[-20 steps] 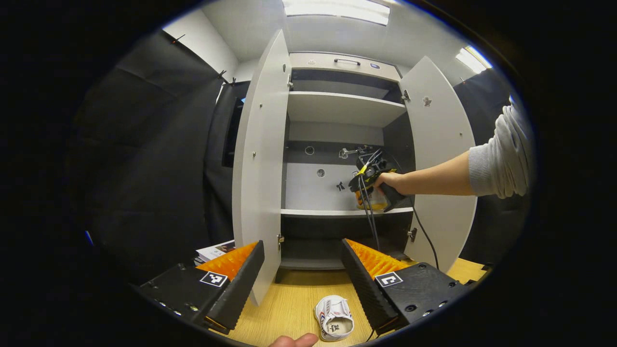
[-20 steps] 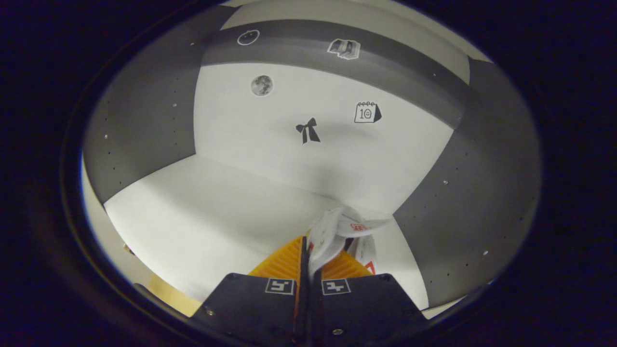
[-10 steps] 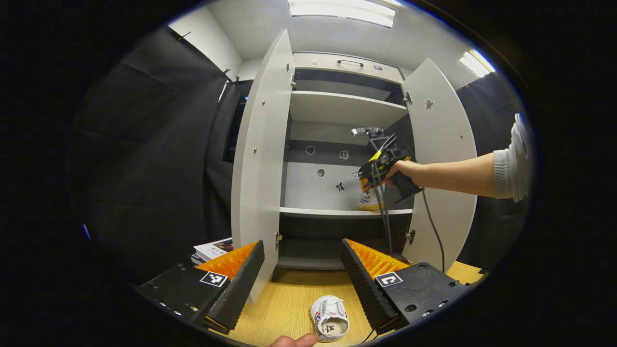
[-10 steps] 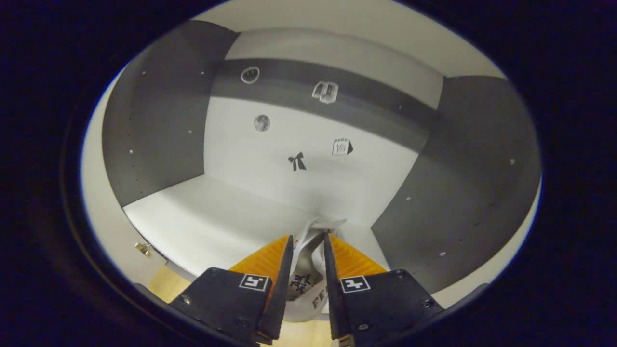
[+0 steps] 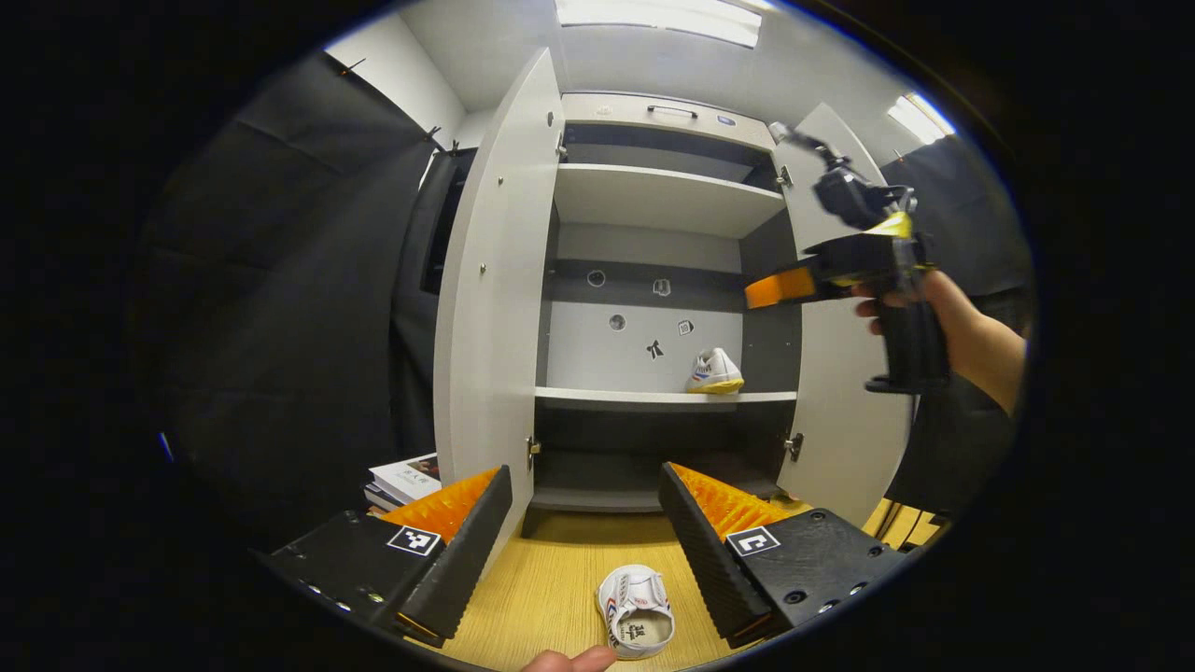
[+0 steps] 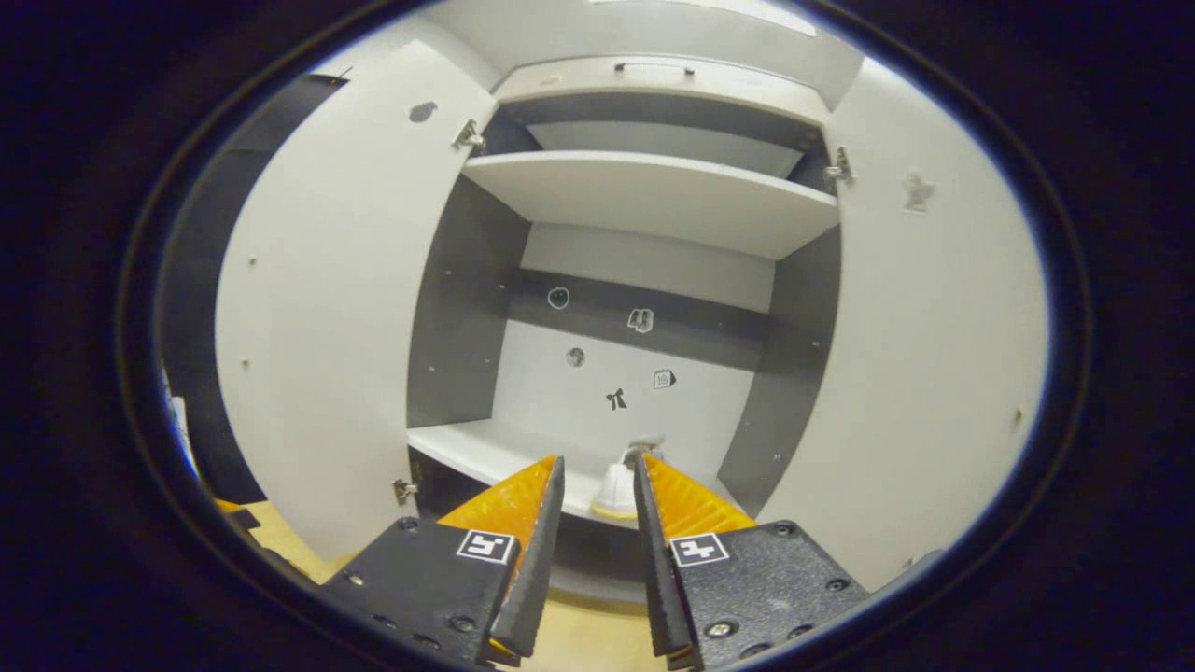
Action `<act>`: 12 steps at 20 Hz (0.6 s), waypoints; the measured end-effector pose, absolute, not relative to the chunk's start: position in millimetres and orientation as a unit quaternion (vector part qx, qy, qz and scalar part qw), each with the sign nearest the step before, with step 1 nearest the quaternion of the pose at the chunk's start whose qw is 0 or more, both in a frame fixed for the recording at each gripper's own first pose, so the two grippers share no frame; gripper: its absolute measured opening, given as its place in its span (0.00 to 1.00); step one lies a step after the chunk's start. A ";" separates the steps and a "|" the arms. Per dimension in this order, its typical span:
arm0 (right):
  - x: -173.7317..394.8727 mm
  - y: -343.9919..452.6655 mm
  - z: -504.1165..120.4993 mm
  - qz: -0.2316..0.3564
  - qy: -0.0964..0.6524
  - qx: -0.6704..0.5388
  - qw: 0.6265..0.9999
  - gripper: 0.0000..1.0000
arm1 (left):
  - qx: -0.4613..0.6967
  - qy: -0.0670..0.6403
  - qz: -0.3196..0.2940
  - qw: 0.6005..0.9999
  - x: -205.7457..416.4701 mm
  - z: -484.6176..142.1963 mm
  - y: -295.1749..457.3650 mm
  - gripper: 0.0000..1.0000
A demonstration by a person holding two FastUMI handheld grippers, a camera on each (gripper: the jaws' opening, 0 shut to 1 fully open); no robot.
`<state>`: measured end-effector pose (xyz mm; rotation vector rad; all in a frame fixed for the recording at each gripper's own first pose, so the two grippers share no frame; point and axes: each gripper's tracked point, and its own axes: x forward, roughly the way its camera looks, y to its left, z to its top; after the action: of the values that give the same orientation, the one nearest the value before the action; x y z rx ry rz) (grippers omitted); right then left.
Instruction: Grab one shoe with the right hand and put it into the shoe cabinet, grab the other shoe with the left hand and put it into the shoe cabinet; then close the right door with the right hand and the left door with the left hand.
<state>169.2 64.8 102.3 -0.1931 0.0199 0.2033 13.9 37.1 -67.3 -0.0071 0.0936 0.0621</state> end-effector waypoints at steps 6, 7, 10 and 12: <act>76.2 32.1 45.5 0.083 -0.020 -0.066 0.994 0.65 | 0.000 0.066 0.028 0.997 12.2 -81.3 31.6 0.95; 63.2 26.5 33.8 0.077 -0.021 -0.069 0.994 0.71 | 0.004 0.072 0.027 0.997 11.5 -85.1 30.2 0.95; 40.2 17.7 12.6 0.074 -0.020 -0.054 0.996 0.75 | 0.018 0.093 0.017 0.995 8.6 -103.2 22.4 0.95; 33.0 5.5 4.9 0.061 -0.021 -0.045 0.997 1.00 | 0.012 0.118 -0.003 0.993 4.9 -123.8 11.3 0.95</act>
<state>33.0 5.5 4.9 -0.0905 -0.0418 0.1228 4.9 11.3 -123.8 0.0247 0.2367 -0.0067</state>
